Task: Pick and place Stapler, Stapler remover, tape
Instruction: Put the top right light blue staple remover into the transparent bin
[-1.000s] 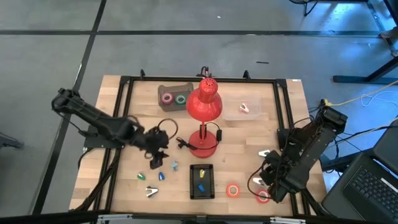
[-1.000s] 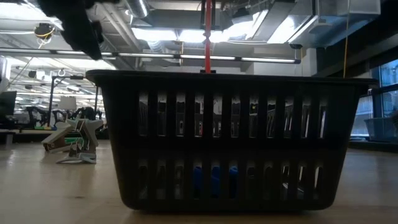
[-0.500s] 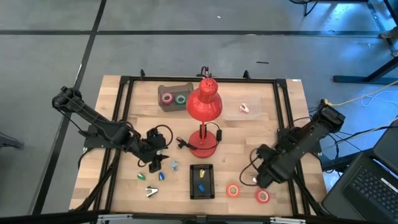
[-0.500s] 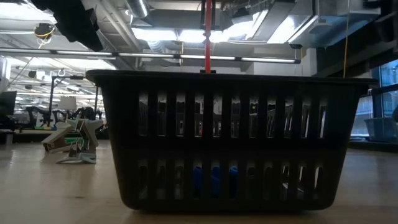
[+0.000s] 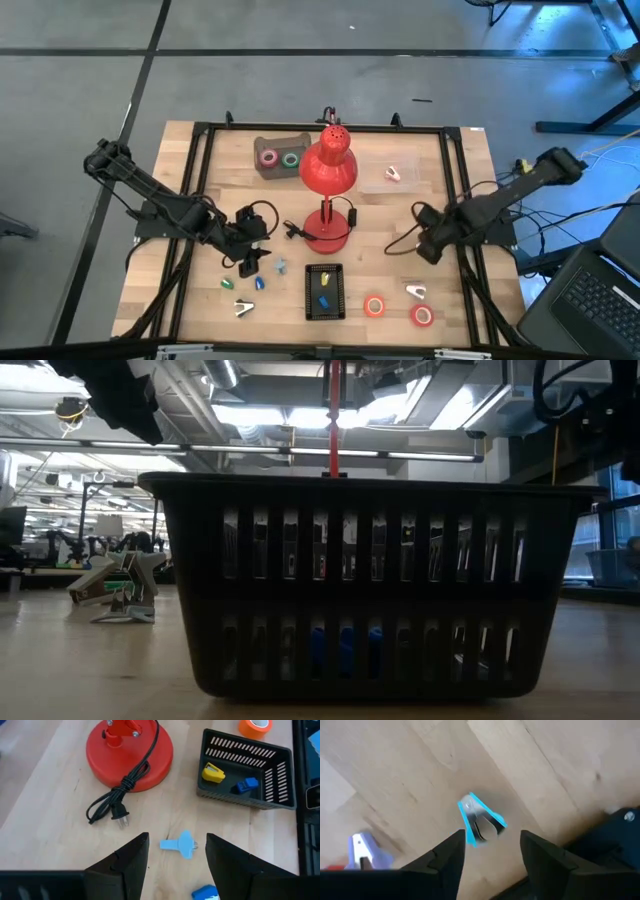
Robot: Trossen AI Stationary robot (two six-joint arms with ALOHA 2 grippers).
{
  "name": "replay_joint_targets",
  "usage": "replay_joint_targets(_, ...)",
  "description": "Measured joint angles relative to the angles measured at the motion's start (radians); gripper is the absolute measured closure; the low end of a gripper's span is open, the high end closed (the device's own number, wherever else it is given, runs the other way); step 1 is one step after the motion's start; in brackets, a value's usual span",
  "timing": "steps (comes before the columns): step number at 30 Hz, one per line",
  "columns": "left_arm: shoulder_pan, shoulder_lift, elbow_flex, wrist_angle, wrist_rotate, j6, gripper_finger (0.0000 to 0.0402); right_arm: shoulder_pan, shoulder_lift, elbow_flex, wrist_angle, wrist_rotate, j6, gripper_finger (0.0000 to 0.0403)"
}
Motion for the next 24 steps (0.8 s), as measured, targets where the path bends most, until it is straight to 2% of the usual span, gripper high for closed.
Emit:
replay_joint_targets(4,0.000,0.000,0.000,0.000,-0.035,0.015,0.0215,-0.025,-0.094,-0.028,0.008,-0.026,-0.034,0.0229)
replay_joint_targets(9,0.000,0.000,0.000,0.001,-0.046,0.015,0.0215,-0.025,-0.105,-0.028,0.007,-0.016,-0.092,0.0235)
replay_joint_targets(13,0.000,0.001,0.000,0.001,-0.046,0.015,0.0215,-0.026,-0.071,-0.029,0.034,-0.016,-0.092,0.0235)
replay_joint_targets(19,0.000,0.001,0.000,0.002,-0.046,0.008,0.0215,-0.053,0.015,-0.029,0.039,-0.016,0.063,0.0235)
replay_joint_targets(24,0.000,0.001,0.000,0.002,-0.046,0.007,0.0215,-0.054,0.072,-0.029,0.039,-0.067,0.069,0.0235)
